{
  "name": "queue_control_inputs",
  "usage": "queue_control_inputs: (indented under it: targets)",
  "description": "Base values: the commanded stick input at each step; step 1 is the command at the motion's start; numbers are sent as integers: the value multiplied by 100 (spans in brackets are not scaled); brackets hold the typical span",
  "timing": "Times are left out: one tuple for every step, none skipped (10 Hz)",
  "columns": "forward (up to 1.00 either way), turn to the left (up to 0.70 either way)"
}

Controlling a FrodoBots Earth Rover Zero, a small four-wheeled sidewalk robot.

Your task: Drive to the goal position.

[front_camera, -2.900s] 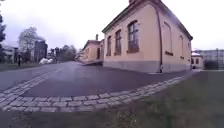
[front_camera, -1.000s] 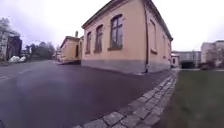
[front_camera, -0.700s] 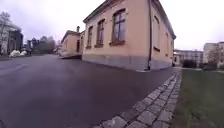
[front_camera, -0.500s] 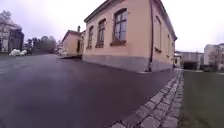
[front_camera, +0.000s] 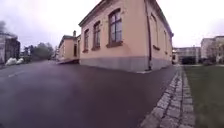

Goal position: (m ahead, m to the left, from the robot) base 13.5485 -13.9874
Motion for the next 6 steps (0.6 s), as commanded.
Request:
queue_control_inputs:
  targets:
    - [70, 0]
    - [70, 0]
    - [70, 0]
    - [70, -6]
    - [70, -33]
    - [70, -35]
